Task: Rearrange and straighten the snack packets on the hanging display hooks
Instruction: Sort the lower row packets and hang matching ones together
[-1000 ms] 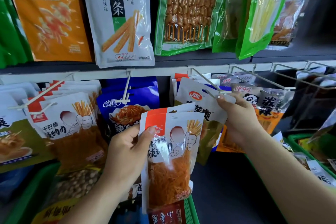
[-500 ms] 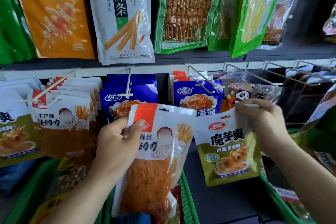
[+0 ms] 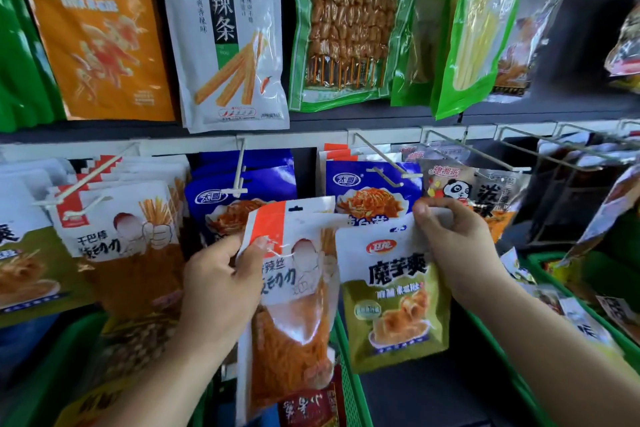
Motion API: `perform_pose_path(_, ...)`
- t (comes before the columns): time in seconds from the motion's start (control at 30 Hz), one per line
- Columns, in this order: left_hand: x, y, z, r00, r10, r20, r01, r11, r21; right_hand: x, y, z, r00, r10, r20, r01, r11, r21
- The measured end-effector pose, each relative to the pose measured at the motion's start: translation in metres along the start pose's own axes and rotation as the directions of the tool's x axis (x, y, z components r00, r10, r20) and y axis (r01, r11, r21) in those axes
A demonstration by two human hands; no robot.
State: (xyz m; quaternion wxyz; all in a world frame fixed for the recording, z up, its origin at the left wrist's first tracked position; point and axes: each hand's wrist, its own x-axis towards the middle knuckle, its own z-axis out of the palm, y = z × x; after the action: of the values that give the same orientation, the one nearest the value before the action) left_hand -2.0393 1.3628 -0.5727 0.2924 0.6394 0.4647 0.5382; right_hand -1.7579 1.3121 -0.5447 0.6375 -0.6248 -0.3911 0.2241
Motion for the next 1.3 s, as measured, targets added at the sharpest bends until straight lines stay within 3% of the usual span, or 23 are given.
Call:
perform_pose_path(0.17,0.004,-0.006,-0.015,0.999,0.043,0.023,-0.046,0.987,0.152,0.028,0.001,0.007,0.993,-0.034,-0.115,0.025,0.997,-0.078)
perform_pose_path(0.47,0.002,-0.002,-0.026,0.998,0.043,0.043,-0.046,0.997,0.066,0.067,0.016,0.034,0.988,0.071,-0.14,-0.055,0.992,0.114)
perform_pose_path(0.63,0.005,-0.004,-0.028,0.998,0.054,0.042,-0.057,0.995,0.082,0.062,0.015,0.035,0.978,0.032,-0.204,-0.013,0.996,0.093)
perform_pose_path(0.77,0.002,-0.003,-0.033,0.997,0.044,0.06,-0.047,0.998,0.051,0.05,0.005,0.025,0.974,-0.056,-0.22,0.048,0.998,-0.04)
perform_pose_path(0.9,-0.003,0.002,-0.04,0.996,0.035,0.078,-0.039,0.998,0.042,0.034,-0.006,0.013,0.984,-0.09,-0.156,0.087,0.996,-0.023)
perform_pose_path(1.2,-0.016,0.01,-0.054,0.995,0.06,0.077,-0.062,0.998,0.015,-0.006,-0.012,-0.013,0.995,0.092,-0.041,-0.08,0.968,0.238)
perform_pose_path(1.3,-0.019,0.009,-0.062,0.995,0.084,0.061,-0.086,0.996,0.039,-0.022,-0.013,-0.015,0.994,0.11,0.006,-0.108,0.969,0.222)
